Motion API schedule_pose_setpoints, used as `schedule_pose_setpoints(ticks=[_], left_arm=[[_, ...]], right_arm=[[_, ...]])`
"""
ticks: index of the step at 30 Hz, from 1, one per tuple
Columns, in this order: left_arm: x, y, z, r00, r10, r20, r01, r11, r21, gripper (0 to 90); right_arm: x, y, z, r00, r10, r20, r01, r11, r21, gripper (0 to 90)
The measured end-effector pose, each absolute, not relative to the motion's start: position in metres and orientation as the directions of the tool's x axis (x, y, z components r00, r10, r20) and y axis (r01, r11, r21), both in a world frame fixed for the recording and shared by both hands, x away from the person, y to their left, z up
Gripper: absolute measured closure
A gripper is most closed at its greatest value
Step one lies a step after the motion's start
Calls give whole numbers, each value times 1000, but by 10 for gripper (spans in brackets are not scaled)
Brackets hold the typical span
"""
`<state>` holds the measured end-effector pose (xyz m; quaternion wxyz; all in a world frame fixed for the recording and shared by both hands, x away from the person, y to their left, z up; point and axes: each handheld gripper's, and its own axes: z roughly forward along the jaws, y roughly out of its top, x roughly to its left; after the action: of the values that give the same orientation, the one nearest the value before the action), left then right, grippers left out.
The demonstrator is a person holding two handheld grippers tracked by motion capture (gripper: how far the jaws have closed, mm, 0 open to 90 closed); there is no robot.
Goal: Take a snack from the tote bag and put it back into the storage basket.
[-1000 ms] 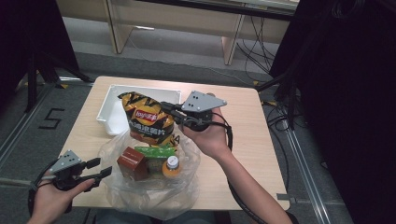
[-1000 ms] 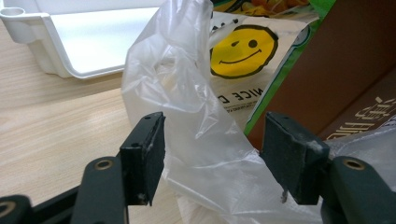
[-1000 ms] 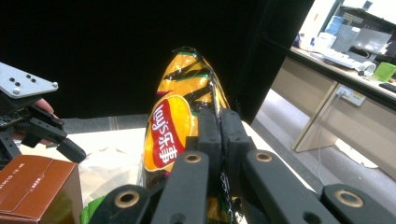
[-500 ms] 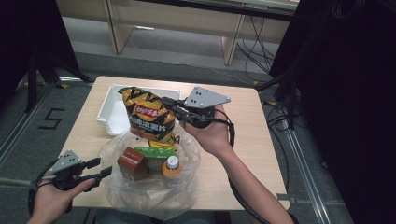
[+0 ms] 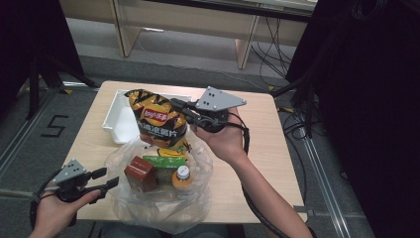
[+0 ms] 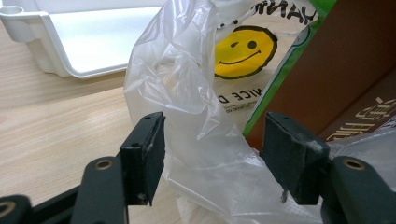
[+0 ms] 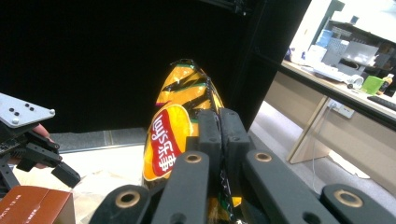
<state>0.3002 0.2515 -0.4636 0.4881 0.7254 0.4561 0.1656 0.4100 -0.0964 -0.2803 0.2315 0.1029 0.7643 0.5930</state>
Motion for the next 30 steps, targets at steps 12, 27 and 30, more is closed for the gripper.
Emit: schedule_pose_setpoints(ticks=[12,27,30], left_arm=[[300,252,-463,526,826,-204,502,-108,858,389],[300,250,-464,524,824,-214,507,-100,856,389],[300,250,-464,520,826,-216,509,-97,855,389]], right_arm=[[412,-95,-275,-866,448,-222,-107,268,957,899],[416,-92,-265,-859,436,-267,-160,267,950,900],[415,-92,-264,-863,450,-229,-118,261,958,900]])
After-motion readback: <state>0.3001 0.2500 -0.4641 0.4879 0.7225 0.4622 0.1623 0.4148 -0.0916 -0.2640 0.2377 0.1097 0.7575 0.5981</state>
